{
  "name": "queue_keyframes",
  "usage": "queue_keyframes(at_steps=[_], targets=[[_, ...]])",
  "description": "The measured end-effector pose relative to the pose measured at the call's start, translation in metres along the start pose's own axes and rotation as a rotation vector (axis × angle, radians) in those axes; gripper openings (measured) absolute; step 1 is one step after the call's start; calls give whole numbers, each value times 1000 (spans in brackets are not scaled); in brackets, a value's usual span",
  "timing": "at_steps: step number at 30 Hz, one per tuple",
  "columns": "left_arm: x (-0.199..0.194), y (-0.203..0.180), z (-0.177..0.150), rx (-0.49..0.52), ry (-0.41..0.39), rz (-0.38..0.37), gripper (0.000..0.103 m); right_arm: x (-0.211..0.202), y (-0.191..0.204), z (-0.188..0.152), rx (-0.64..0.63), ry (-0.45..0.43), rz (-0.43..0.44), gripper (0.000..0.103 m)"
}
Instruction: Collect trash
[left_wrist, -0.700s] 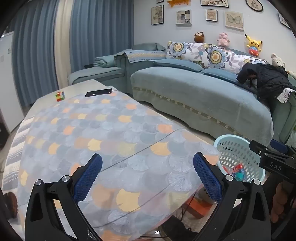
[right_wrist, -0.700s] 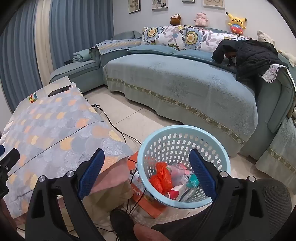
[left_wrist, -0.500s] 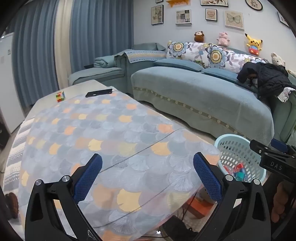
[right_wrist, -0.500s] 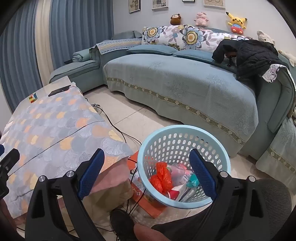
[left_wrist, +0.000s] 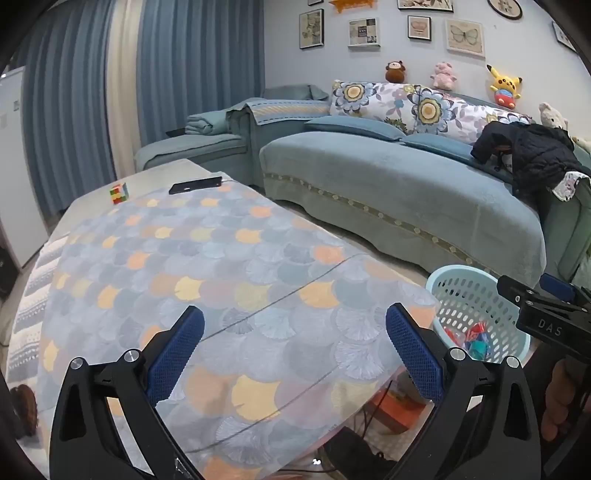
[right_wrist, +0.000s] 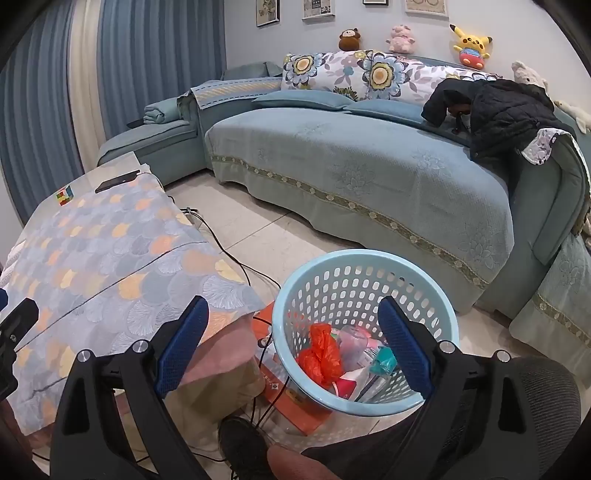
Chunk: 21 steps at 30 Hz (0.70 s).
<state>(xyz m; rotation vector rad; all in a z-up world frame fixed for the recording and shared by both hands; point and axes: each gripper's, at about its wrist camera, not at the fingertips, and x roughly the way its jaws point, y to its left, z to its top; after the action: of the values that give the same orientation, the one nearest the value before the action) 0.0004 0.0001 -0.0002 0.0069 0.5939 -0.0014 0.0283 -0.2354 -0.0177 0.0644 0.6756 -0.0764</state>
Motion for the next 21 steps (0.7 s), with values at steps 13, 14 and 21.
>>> queue_keyframes(at_steps=[13, 14, 21], targets=[[0, 0, 0, 3, -1, 2, 95, 0, 2, 0, -3, 1, -3, 88], [0, 0, 0, 3, 0, 1, 95, 0, 2, 0, -1, 0, -2, 88], [-3, -3, -4, 9, 12, -1, 95, 0, 2, 0, -1, 8, 2, 88]])
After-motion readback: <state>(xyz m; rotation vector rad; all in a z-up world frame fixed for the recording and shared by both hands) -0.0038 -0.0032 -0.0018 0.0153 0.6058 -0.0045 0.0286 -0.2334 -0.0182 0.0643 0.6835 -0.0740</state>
